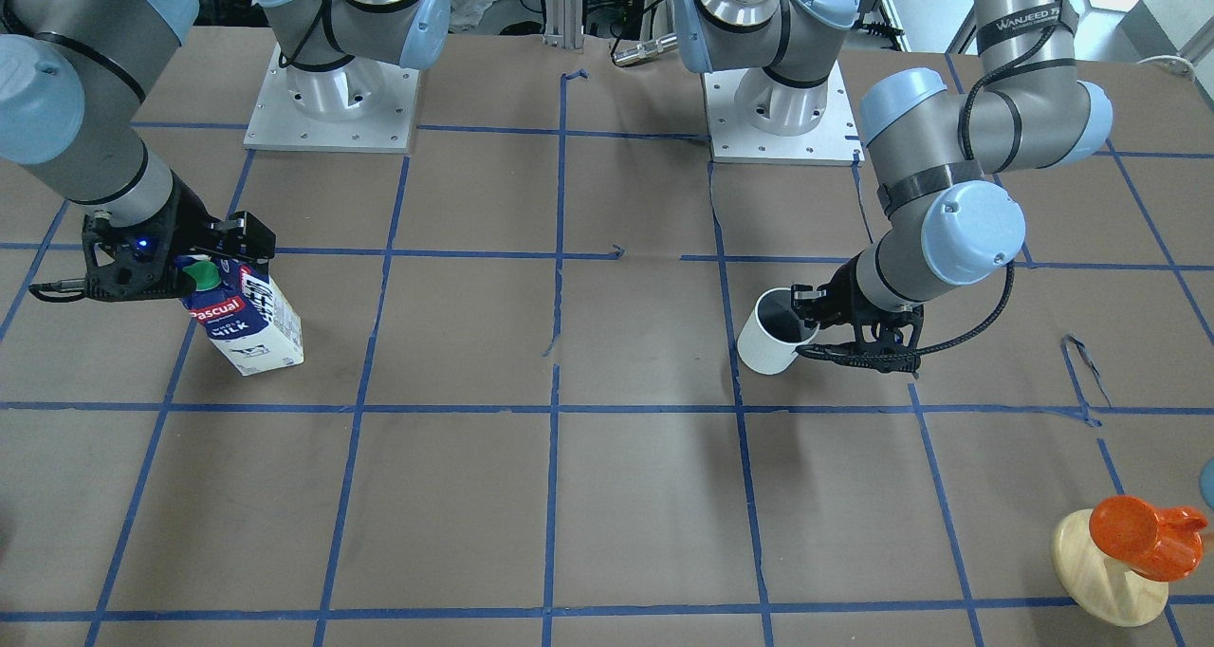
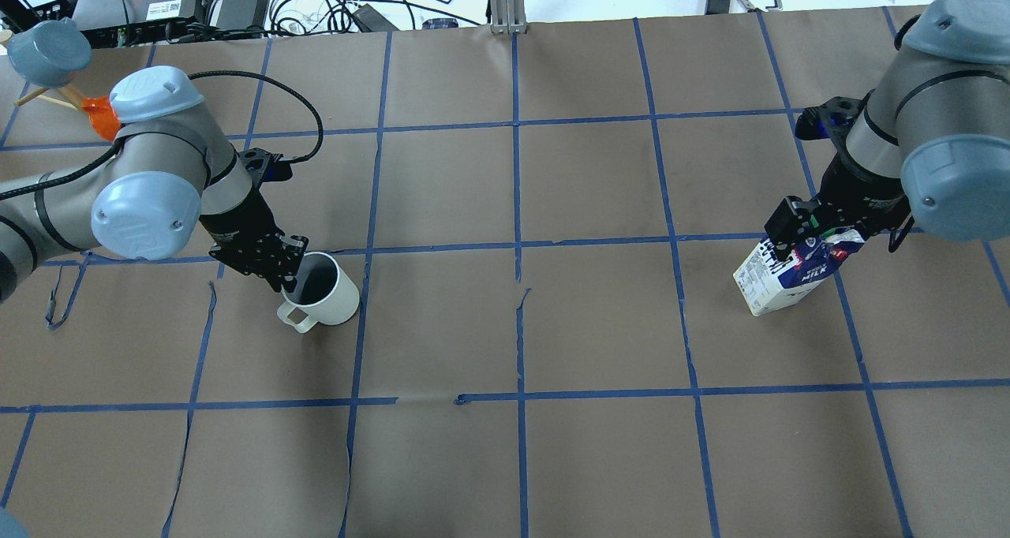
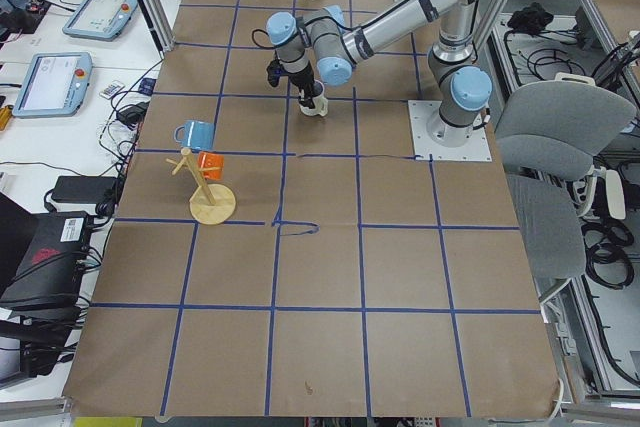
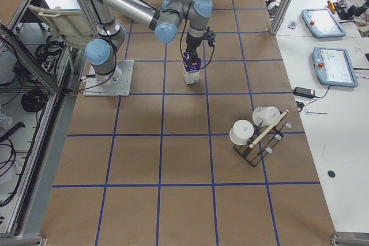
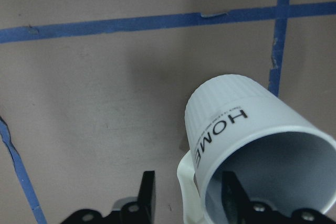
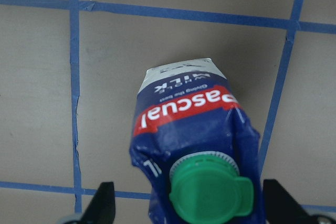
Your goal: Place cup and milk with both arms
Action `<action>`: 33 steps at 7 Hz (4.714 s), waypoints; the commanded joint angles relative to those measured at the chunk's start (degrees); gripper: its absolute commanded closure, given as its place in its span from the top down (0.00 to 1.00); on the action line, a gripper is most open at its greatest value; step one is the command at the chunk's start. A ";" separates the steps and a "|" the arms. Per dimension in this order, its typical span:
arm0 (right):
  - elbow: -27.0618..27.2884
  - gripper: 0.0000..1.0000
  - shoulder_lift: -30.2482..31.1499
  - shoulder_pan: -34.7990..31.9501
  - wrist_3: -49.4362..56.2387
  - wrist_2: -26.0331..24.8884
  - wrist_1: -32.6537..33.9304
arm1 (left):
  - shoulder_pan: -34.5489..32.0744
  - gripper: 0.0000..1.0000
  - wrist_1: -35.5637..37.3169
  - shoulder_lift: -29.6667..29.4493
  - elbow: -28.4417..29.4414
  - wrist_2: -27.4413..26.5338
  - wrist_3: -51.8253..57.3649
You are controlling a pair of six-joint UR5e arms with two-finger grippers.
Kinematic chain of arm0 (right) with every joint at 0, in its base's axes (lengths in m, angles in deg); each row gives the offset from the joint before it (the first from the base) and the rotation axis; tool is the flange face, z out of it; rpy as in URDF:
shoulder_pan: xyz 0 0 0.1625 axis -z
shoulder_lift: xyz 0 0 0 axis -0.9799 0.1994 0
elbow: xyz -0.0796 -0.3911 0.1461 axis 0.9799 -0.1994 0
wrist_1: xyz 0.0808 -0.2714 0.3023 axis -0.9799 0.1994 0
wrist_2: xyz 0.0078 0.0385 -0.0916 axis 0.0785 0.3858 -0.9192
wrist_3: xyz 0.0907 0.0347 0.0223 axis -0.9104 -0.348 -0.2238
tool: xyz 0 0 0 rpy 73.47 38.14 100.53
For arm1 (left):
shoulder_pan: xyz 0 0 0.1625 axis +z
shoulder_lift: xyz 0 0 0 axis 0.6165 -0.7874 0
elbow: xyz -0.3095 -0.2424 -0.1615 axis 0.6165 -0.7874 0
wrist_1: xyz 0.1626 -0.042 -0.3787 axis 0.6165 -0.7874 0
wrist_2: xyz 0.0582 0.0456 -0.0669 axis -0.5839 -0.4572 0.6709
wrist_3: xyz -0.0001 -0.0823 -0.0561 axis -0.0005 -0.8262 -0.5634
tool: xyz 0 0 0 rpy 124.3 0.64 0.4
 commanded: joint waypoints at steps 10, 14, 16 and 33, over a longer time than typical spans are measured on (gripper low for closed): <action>-10.71 0.18 0.35 -0.88 -5.83 5.18 -3.68 | -30.46 0.00 -2.37 -0.09 6.68 6.66 -43.35; -10.72 0.18 0.00 -8.06 -17.33 6.44 -3.44 | -32.94 0.00 0.42 -1.40 3.33 10.52 -45.23; -10.72 0.18 -1.32 -14.29 -24.81 6.44 -3.35 | -32.85 0.99 1.66 -1.41 2.54 10.19 -44.62; -5.27 1.00 -2.73 -28.74 -35.04 11.20 0.69 | -10.62 1.00 -16.44 10.04 25.63 1.56 -23.77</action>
